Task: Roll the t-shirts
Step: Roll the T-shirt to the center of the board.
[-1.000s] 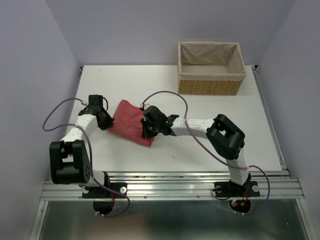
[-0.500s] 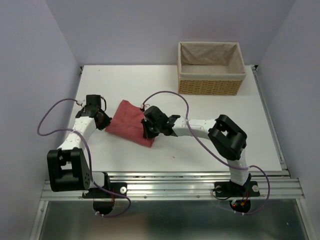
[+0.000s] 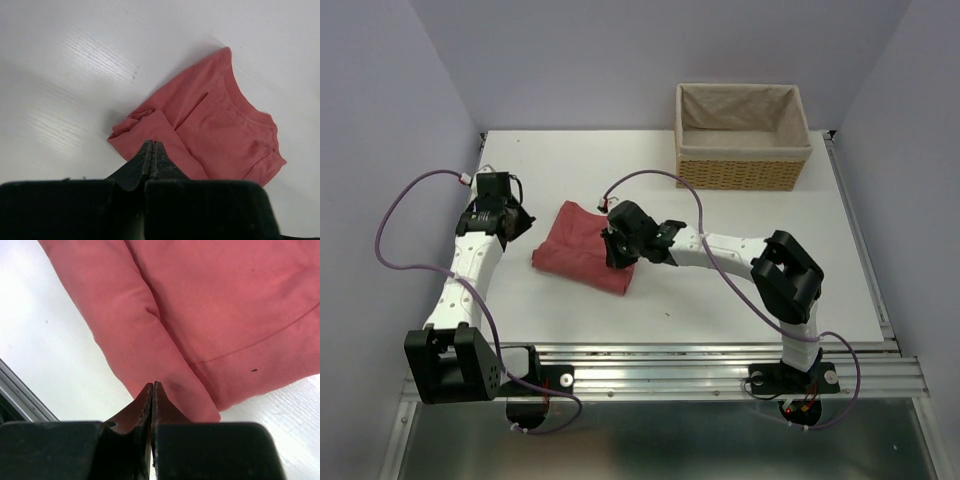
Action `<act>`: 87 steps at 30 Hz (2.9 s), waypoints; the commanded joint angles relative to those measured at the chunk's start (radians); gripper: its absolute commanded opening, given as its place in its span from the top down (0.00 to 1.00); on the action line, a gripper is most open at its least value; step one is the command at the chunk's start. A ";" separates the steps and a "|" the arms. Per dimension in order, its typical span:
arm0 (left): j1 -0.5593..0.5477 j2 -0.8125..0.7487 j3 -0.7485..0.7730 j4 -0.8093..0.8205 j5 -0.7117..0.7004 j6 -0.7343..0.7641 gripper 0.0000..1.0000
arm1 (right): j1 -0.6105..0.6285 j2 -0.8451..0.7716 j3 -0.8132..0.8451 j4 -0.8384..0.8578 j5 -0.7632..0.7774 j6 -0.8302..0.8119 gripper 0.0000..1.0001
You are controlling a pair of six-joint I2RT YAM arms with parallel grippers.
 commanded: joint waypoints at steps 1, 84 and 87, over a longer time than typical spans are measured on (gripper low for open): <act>0.002 -0.032 0.050 -0.044 -0.015 0.059 1.00 | 0.008 -0.039 0.086 -0.035 0.029 -0.045 0.94; 0.136 -0.083 0.062 -0.105 0.195 0.118 0.93 | 0.197 0.103 -0.046 0.258 0.182 -0.449 0.90; 0.136 -0.072 0.038 -0.096 0.232 0.133 0.85 | 0.158 0.081 -0.032 0.219 0.054 -0.355 0.93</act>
